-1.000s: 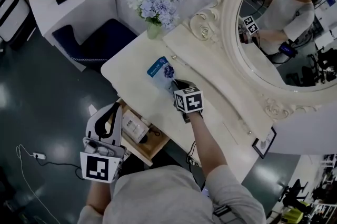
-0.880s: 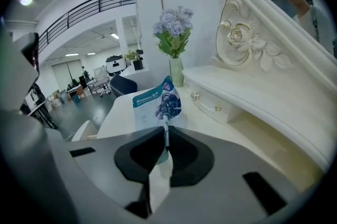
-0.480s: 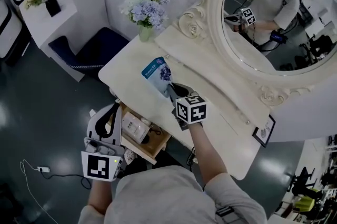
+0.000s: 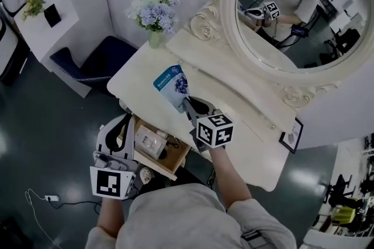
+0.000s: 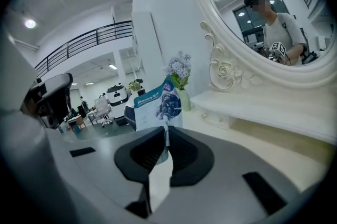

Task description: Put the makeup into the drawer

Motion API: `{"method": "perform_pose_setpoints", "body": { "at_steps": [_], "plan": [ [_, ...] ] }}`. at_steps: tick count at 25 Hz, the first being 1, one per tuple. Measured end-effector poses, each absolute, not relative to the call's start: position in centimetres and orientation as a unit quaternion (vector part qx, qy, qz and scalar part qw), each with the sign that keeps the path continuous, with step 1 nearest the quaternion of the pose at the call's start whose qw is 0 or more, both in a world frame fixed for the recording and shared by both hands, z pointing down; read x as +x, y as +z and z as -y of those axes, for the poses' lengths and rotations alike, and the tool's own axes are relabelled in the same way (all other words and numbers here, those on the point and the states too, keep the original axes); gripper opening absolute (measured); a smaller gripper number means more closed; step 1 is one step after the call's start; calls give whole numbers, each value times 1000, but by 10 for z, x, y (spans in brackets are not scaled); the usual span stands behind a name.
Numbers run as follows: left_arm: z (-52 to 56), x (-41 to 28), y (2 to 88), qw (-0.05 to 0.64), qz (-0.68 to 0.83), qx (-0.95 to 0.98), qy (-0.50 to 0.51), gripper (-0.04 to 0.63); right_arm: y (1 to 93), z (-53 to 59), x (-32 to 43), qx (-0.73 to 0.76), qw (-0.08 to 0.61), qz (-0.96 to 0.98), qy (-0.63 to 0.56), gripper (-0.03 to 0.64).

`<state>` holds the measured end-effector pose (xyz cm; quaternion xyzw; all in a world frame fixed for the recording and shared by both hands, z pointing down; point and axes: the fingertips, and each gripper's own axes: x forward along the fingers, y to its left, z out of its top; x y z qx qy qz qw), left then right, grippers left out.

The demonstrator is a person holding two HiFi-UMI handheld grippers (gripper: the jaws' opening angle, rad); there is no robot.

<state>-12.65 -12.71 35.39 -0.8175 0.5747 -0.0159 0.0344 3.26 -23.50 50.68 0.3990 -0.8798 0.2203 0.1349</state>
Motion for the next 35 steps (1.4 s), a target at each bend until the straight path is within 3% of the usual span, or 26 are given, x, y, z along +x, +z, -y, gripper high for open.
{"method": "perform_pose_setpoints", "body": {
  "at_steps": [16,19,23,35],
  "plan": [
    [116,-134,347,41,-547,-836,8,14,465,186,29,418,53,883,207,35],
    [108,-135,361,34,-531,-846,-29,14,459,177,28,420,41,884,202,35],
    [108,-135,347,47,-531,-846,11,14,453,166,29,422,27,885,196,35],
    [91,-133,351,46,-511,-858,3,14,458,137,28,429,29,882,194,35]
  ]
}}
